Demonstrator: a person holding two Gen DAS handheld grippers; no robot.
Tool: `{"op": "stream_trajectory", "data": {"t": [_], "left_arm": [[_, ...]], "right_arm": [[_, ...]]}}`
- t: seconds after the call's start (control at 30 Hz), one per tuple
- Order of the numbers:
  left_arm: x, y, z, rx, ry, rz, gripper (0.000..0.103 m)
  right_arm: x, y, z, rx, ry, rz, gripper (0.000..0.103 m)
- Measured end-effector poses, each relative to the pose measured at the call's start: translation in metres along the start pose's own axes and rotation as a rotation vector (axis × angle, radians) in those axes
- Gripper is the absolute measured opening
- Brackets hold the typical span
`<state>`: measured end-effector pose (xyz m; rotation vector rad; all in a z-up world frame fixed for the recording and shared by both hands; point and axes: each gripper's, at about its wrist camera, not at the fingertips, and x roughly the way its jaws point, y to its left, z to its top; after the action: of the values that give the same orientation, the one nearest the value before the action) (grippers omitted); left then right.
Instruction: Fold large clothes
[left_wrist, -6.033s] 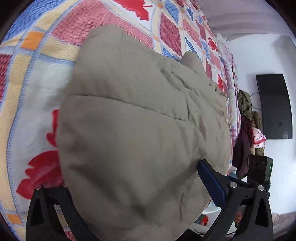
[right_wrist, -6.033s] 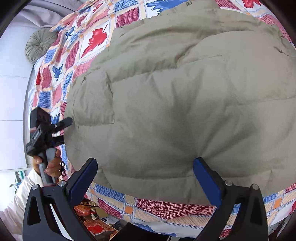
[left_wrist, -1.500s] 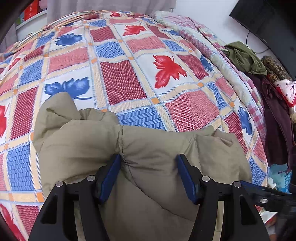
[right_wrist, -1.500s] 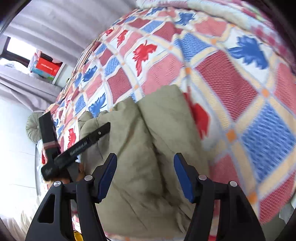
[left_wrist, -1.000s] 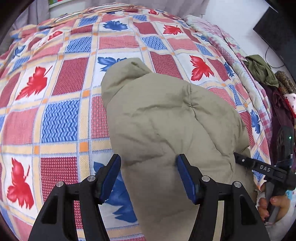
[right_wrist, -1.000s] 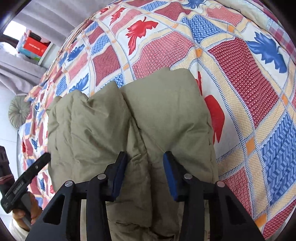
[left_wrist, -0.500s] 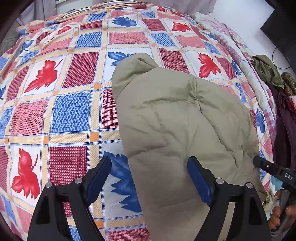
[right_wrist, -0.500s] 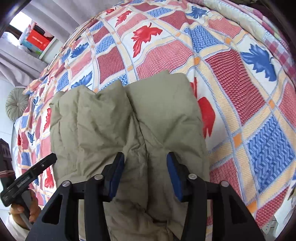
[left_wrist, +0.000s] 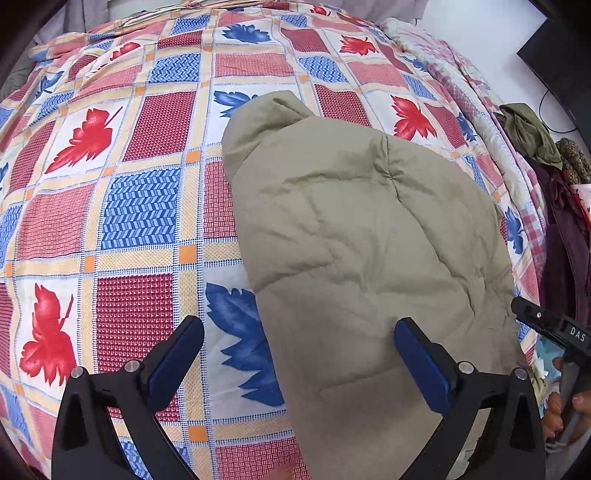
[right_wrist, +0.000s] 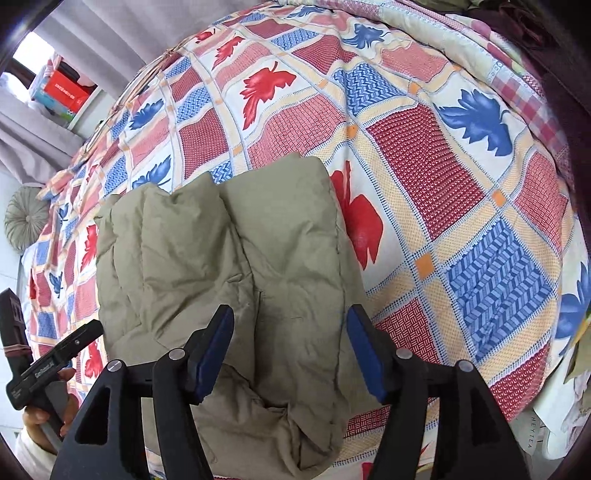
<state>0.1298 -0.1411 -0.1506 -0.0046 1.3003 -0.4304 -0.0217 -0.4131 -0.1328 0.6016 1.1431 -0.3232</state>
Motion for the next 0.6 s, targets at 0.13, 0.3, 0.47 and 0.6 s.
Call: {"op": "stream_trajectory", "data": {"t": [0.13, 0.3, 0.47, 0.6], "left_arm": [[0.004, 0.012, -0.001, -0.042, 0.025, -0.04, 0.103], [0.013, 0.025, -0.001, -0.09, 0.054, -0.074, 0.103], [0.02, 0.026, -0.001, -0.113, 0.067, -0.129, 0.103], [0.027, 0.028, 0.0, -0.135, 0.084, -0.2, 0.103]], "right_arm": [[0.004, -0.004, 0.004, 0.004, 0.003, 0.008, 0.072], [0.008, -0.017, 0.012, 0.037, 0.016, 0.064, 0.083], [0.022, -0.038, 0.017, 0.104, 0.044, 0.173, 0.09], [0.038, -0.048, 0.021, 0.126, 0.088, 0.248, 0.09]]}}
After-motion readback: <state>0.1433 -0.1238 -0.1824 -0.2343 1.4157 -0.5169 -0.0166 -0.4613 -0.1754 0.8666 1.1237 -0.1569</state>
